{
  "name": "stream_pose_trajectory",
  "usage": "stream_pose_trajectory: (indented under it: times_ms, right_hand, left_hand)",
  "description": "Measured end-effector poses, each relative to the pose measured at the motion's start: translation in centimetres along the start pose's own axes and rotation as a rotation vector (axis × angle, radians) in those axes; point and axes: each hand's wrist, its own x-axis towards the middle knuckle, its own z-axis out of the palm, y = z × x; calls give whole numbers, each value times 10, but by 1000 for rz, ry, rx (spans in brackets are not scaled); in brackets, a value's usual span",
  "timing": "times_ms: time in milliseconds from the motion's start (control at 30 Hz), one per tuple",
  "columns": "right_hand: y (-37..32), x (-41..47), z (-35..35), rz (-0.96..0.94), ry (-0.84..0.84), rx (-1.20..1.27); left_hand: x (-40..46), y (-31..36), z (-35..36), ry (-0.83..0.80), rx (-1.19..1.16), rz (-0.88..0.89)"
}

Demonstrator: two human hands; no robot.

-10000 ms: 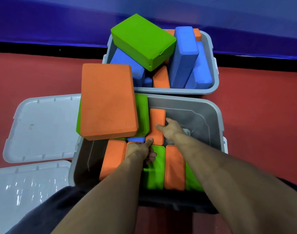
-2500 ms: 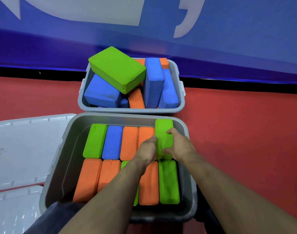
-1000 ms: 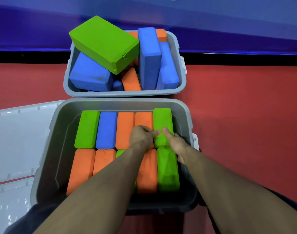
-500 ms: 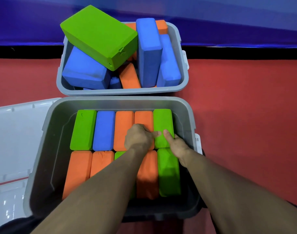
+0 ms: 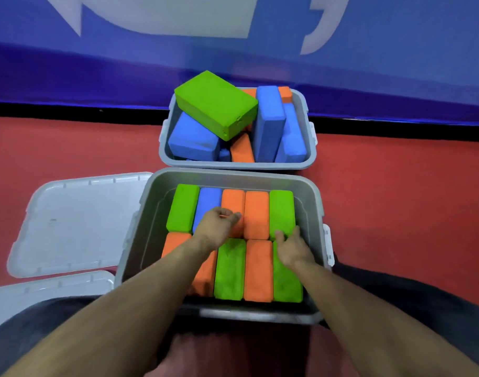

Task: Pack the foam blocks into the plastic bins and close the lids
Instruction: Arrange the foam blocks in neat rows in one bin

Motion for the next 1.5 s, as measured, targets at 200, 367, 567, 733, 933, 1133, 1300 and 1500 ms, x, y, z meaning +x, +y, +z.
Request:
stream_pose_trajectory:
  times_ms: [200,367,567,733,933,1133,1300,1500]
  right_hand:
    - [0,-81,-12,-333,22,-268]
    - [-6,-130,-8,-442,86,-432]
    - [-12,-144,-2,-572,99,-611]
    - [-17,-141,-2,-629,62,-639]
    - [-23,-129,-8,-693,42,-625]
    - [-25,-124,-3,-704,-9,-581]
    - [-34,-114,-3,-729,-20,-596]
    - [-72,-90,12,-830,-68,-673]
  left_hand:
    - [-66,-43,-52,179,66,-32]
    - [-95,-82,-87,301,124,16]
    - [-82,-96,-113,449,241,-35]
    - [-61,-110,-124,474,146,-122]
    - [-47,-110,-131,429,40,-263]
    - [-61,-105,-123,337,-84,-200]
    - [-75,-98,-102,135,-161,-138]
    - [-83,-81,-59,-176,-167,-82]
